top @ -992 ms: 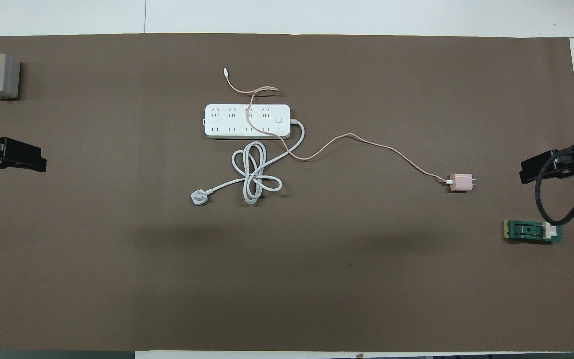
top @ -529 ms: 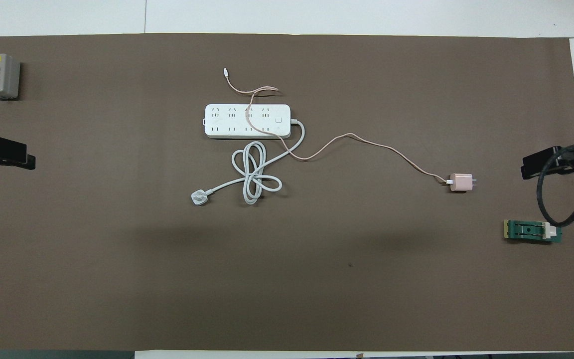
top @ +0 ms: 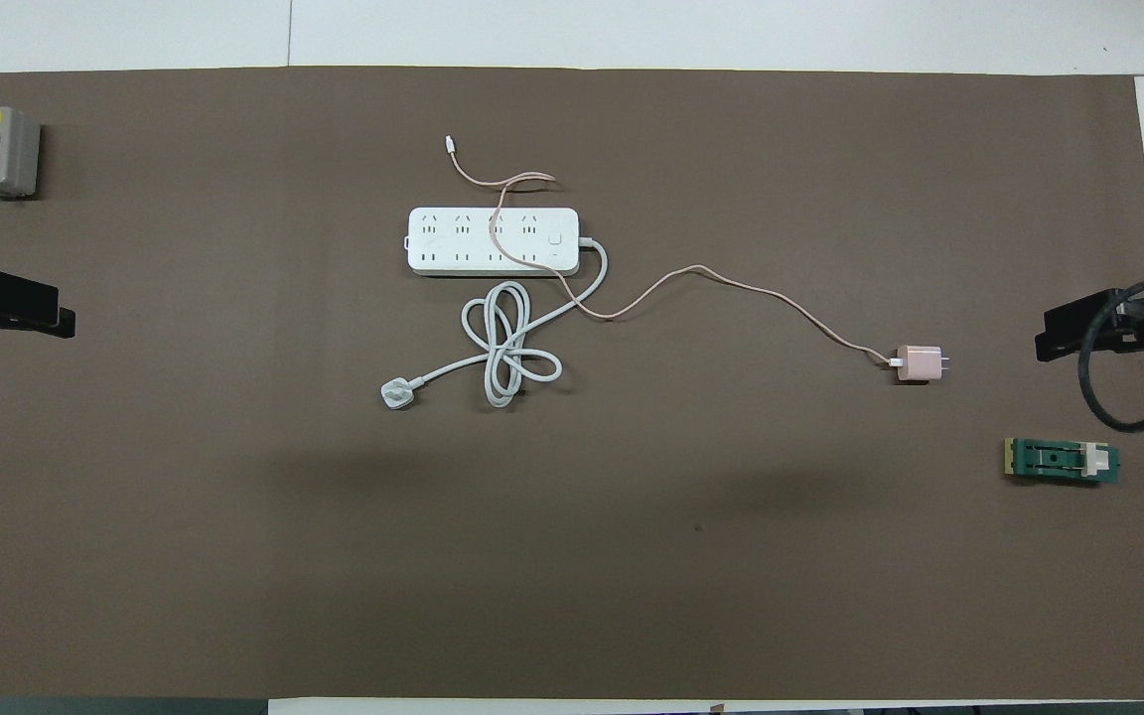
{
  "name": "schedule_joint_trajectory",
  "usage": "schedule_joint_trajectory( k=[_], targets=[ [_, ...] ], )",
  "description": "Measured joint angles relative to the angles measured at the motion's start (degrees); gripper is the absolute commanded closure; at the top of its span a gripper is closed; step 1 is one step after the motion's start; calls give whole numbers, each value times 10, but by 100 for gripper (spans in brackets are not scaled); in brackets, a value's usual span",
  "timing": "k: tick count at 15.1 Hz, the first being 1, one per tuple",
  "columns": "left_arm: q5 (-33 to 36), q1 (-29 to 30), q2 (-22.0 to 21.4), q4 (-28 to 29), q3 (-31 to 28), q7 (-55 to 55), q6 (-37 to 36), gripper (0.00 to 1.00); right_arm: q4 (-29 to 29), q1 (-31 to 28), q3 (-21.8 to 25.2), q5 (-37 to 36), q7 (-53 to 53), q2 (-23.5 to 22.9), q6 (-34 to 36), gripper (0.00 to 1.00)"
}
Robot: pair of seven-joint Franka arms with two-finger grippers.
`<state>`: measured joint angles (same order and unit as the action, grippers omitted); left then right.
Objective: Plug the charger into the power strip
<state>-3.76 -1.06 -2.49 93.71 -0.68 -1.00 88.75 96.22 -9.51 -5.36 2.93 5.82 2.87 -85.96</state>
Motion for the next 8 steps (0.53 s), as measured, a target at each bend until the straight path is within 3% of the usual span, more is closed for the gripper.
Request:
schedule_joint_trajectory(
  k=[3, 8],
  targets=[
    [0, 1, -4, -4, -6, 0, -22, 0, 22, -33, 2, 41, 103, -21, -11, 0],
    [0, 1, -52, -3, -3, 0, -76, 0, 32, -84, 3, 124, 277, -116, -52, 0]
  ],
)
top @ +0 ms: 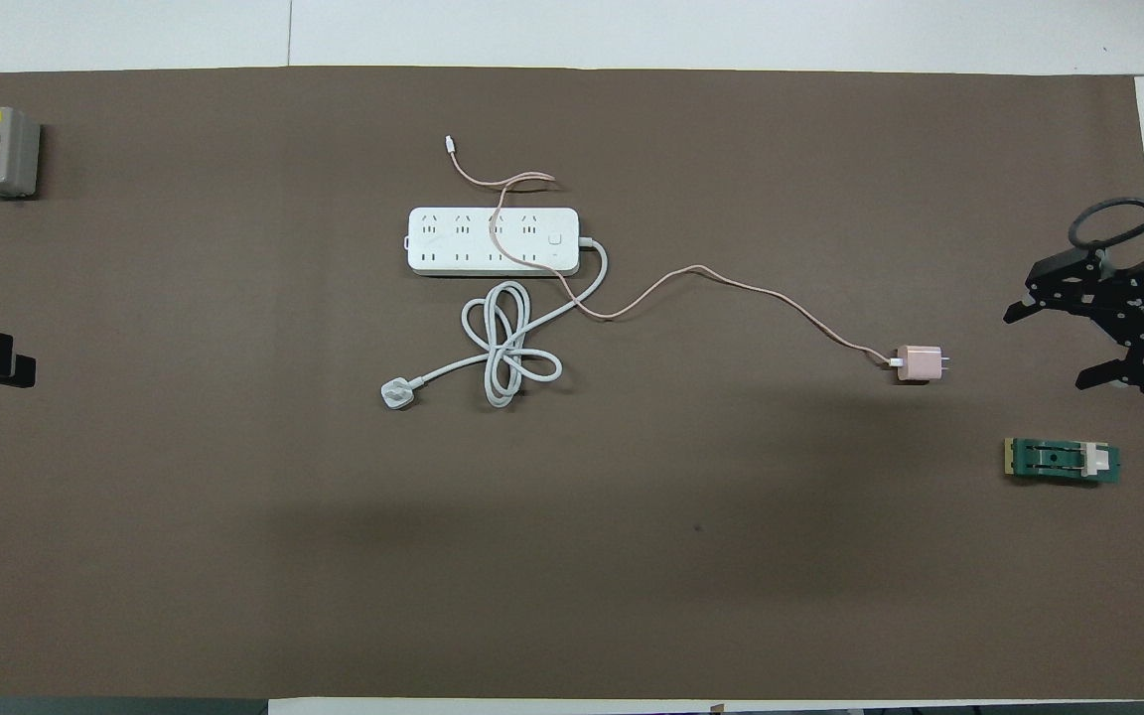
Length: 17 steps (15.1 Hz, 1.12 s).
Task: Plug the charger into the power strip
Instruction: 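Grasp the pink charger with the right gripper while the left gripper advances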
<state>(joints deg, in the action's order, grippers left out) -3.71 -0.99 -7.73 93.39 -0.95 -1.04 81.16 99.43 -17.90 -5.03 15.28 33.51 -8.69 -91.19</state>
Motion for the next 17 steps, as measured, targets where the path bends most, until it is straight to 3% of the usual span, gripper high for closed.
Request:
schedule_joint_trajectory(
  k=[6, 11, 17],
  targets=[
    [-11, 1, -9, 1, -4, 0, 22, 0, 40, -26, 1, 65, 137, -57, -51, 0],
    [-186, 57, 15, 40, -10, 47, 57, 0, 50, -46, 3, 119, 154, -112, -86, 0],
    [-401, 66, 127, 45, -10, 167, 100, 0, 96, -51, 3, 165, 137, -136, -141, 0]
  ],
)
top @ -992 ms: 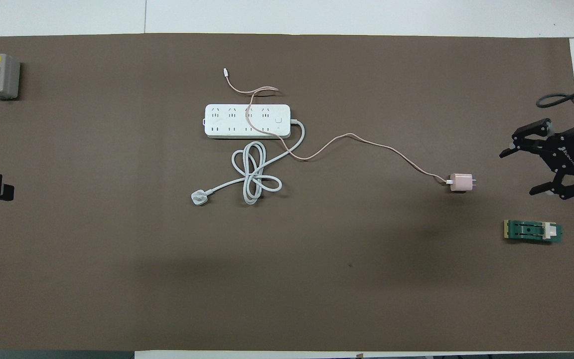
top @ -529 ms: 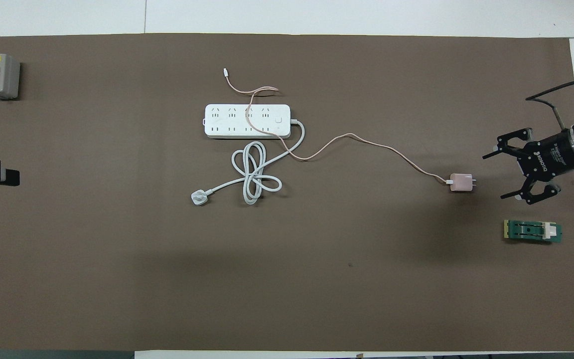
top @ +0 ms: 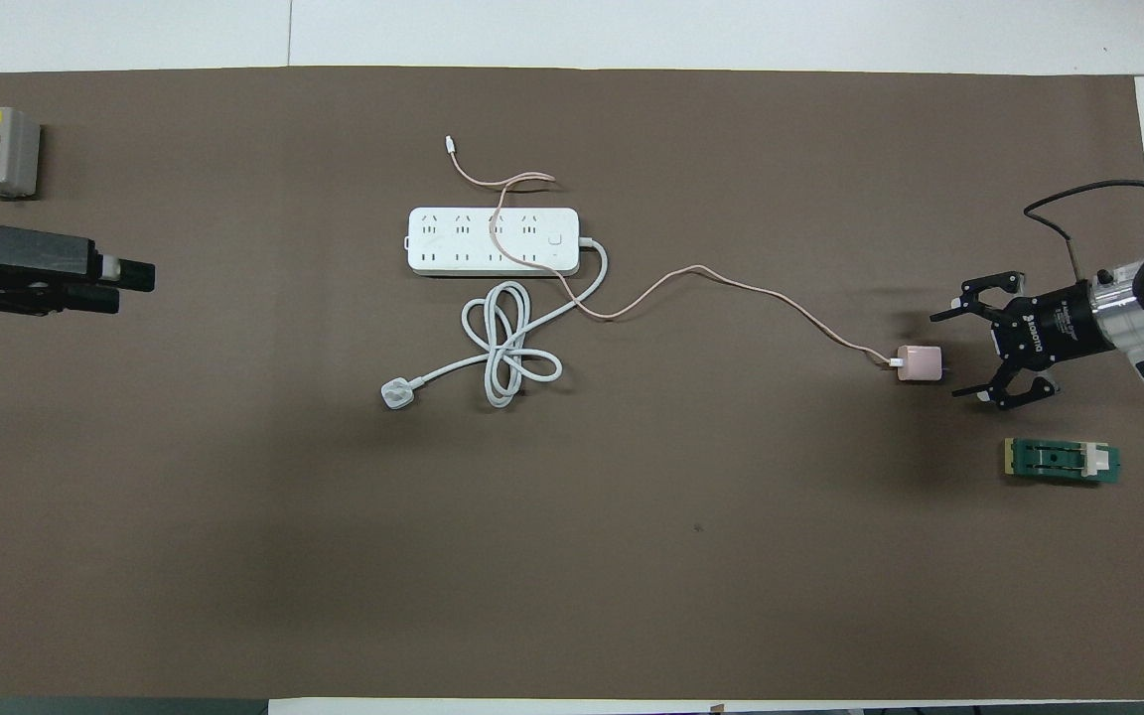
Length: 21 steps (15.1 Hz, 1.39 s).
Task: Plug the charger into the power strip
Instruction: 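Grasp the pink charger with the right gripper while the left gripper advances, then lift the charger with the right gripper while the left gripper approaches the strip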
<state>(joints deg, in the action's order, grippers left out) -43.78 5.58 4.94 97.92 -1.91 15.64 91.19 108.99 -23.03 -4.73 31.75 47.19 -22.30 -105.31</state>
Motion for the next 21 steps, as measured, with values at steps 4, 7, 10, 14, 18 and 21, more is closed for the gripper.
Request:
schedule_joint_trajectory(
  k=[4, 7, 10, 14, 18, 21],
  targets=[
    [-66, 9, 47, 16, -1, 73, -5, 0, 25, -6, 0, 11, -26, -1, -24, 0],
    [-142, 29, 51, 52, -1, 97, -25, 0, 41, -6, 0, 31, -44, -1, -41, 0],
    [-182, 42, 55, 78, -1, 128, -27, 0, 57, -6, 0, 37, -60, -1, -57, 0],
    [-230, 36, 80, 85, 10, 141, -28, 0, 63, -6, -1, 47, -73, 2, -61, 100],
    [-253, 22, 100, 90, 14, 177, -28, 0, 67, -6, -2, 49, -74, 9, -67, 100],
    [-255, 20, 119, 95, 15, 251, -29, 0, 68, -4, -2, 50, -68, 10, -69, 100]
  ],
)
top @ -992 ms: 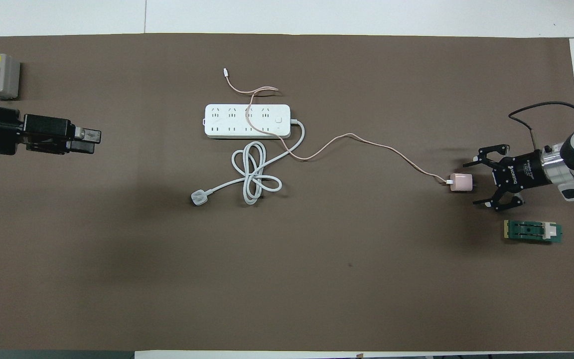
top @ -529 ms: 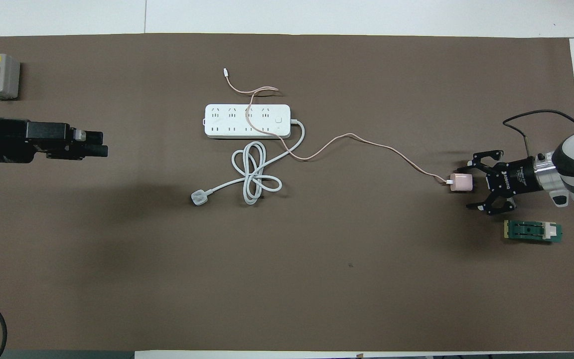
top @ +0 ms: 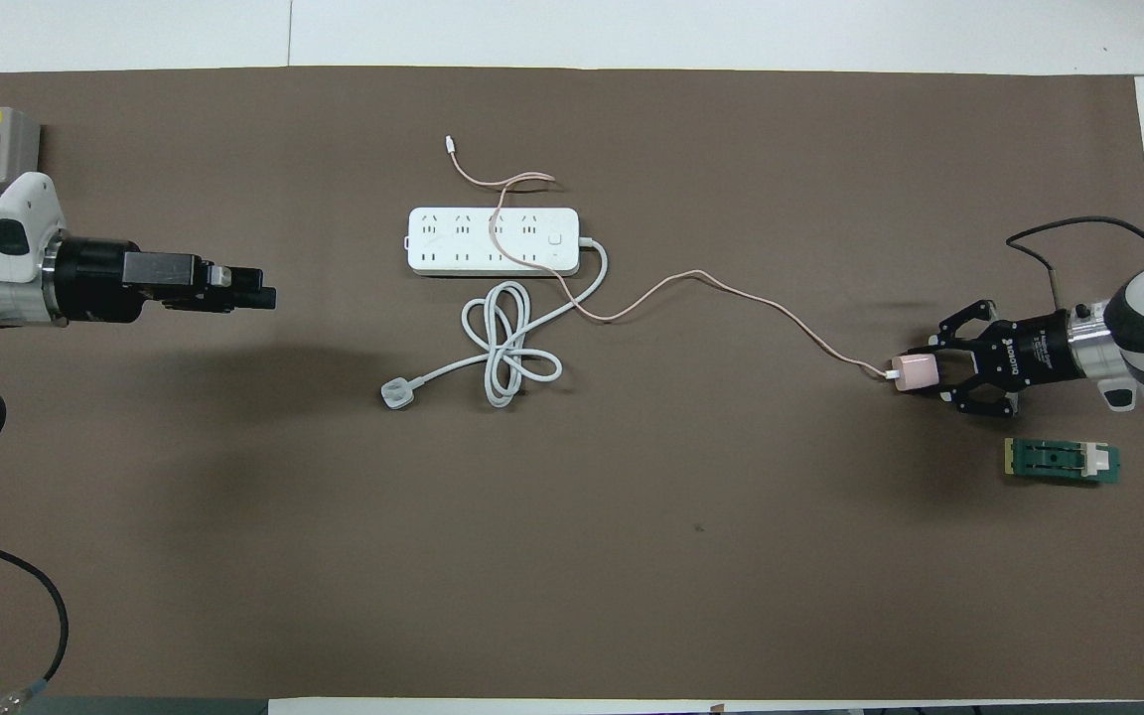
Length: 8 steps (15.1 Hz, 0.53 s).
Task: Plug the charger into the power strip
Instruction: 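Lift the charger with the right gripper while the left gripper approaches the strip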
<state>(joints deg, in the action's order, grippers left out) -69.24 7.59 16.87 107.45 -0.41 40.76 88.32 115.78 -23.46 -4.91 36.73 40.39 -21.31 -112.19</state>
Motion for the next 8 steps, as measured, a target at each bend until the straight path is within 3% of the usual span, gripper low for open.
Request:
schedule_joint_trajectory(
  k=[4, 8],
  targets=[
    [-2, -5, 11, 0, 0, 24, 1, 0, -10, 20, -3, 1, 33, 0, 6, 100],
    [-21, -17, 15, 0, 0, 29, 3, 0, -71, 61, -6, 1, 110, 6, 71, 100]
  ],
)
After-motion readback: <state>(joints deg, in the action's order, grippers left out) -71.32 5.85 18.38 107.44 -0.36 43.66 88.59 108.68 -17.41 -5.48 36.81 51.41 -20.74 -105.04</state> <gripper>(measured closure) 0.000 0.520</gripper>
